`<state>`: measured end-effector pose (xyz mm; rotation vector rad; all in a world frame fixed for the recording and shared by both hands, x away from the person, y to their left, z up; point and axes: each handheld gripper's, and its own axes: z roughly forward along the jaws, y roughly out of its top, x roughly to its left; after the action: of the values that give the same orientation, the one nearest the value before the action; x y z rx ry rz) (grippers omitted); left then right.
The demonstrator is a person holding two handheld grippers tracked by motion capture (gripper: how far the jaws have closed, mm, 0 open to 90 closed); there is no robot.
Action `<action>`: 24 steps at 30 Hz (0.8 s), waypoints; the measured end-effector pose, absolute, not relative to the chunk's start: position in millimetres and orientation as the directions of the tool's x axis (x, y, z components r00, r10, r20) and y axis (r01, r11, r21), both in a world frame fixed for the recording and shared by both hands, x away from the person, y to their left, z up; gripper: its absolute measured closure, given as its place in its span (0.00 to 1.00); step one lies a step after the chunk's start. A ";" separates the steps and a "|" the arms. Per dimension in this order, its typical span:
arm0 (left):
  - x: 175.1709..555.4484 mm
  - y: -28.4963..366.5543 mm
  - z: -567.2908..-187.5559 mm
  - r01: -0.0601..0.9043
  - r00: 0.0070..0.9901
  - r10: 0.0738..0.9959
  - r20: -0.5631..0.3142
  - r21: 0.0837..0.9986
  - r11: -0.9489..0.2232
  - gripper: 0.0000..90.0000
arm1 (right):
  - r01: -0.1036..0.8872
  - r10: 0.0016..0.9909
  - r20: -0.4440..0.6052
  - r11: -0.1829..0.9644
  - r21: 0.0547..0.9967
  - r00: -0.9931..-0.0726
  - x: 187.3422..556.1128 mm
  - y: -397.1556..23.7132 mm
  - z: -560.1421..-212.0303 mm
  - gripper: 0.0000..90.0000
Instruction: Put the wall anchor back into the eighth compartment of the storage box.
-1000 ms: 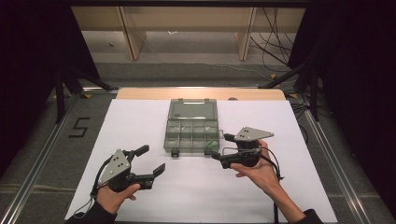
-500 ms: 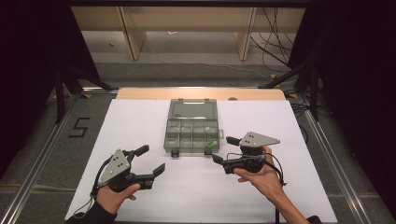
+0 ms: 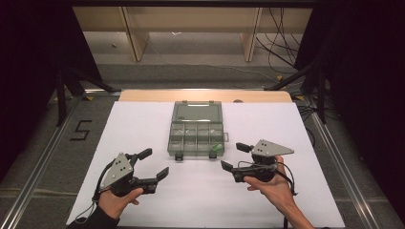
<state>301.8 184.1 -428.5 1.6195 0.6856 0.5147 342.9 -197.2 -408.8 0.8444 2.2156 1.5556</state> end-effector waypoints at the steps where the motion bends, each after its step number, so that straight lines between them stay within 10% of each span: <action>1: 302.0 184.0 -428.7 0.146 0.724 0.688 -0.051 0.986 -0.081 0.18 | 0.294 0.620 0.093 0.230 0.928 -0.779 342.1 -197.3 -409.5 0.18; 24: 302.2 183.6 -429.1 0.148 0.722 0.690 -0.053 0.986 -0.080 0.18 | 0.293 0.634 0.106 0.197 0.936 -0.766 326.4 -208.0 -411.2 0.18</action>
<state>302.2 183.6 -429.1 1.6183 0.6908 0.5135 326.4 -208.0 -411.2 0.8763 2.1738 1.5905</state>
